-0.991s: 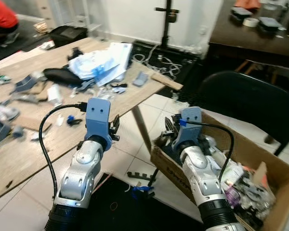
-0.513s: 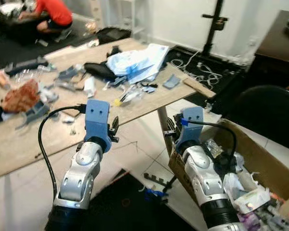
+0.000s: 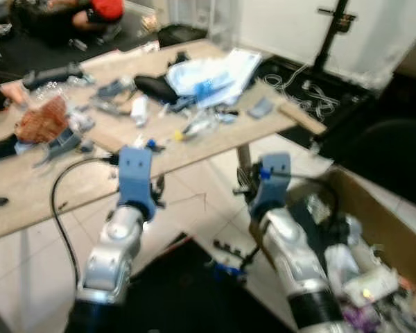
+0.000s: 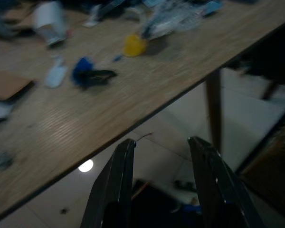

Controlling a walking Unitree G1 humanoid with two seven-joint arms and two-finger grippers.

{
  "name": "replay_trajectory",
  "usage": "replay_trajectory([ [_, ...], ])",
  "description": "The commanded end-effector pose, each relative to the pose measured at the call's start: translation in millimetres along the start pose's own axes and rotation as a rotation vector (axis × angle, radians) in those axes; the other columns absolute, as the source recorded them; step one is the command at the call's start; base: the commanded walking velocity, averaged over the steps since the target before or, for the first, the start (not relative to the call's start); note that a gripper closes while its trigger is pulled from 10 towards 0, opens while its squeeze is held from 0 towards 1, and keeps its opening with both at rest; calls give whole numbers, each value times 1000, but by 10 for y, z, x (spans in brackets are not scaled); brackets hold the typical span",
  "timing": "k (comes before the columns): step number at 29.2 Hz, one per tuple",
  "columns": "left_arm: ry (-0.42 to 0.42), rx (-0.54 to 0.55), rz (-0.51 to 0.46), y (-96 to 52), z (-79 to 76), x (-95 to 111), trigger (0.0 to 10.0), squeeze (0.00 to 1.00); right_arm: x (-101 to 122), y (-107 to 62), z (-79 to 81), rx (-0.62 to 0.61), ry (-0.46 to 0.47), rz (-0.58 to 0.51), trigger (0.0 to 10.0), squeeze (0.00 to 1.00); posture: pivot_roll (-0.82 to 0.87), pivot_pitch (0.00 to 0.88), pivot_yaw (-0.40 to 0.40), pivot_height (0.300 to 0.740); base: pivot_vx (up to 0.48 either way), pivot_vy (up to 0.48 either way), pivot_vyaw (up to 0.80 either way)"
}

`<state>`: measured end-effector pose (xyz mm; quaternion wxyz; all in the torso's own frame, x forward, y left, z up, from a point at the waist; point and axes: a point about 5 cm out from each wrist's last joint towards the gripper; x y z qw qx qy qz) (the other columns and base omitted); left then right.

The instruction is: Picking trash to rubbish bin

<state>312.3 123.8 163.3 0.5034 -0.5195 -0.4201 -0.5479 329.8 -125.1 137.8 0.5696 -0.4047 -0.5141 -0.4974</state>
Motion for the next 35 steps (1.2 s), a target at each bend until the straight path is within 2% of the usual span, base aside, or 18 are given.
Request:
replay_trajectory([
  [1,-11,41,33,-27,77,-75,10000,0,23,-4,83,33,16,-4,10000,0,97,110,-21,740,0,476,0],
  [6,2,71,41,-35,125,-82,10000,0,25,0,88,42,15,6,10000,0,97,114,-33,740,0,477,0],
  [8,32,80,41,-36,142,-73,10000,0,28,8,93,46,15,9,10000,0,100,114,-34,740,0,0,0],
  [15,42,69,-2,-45,142,-16,10000,0,5,-10,86,40,36,15,10000,0,110,124,-19,740,0,0,0],
  [17,77,56,3,-40,139,-16,10000,0,3,-19,85,36,39,15,10000,0,111,125,-15,740,0,0,0],
  [18,115,59,18,-32,130,-22,10000,0,-10,-34,75,30,44,18,10000,0,111,126,-10,740,0,-480,0],
  [30,120,19,9,-10,57,-10,10000,0,-37,-70,69,11,61,17,10000,0,112,120,10,740,0,-480,0],
  [32,80,24,19,-4,67,-26,10000,0,-37,-71,67,9,62,16,10000,0,113,122,15,740,0,0,0],
  [35,109,20,11,8,73,-7,10000,0,-38,-80,48,0,64,15,10000,0,116,123,18,740,0,0,0],
])
Point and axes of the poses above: a point about 5 cm out from each wrist's last joint towards the gripper, its own y axis pointing out of the wrist towards the gripper, its own x axis along the axis of the wrist's last joint, z = x × y, and after that the axes turned 6 degrees about y, right-handed
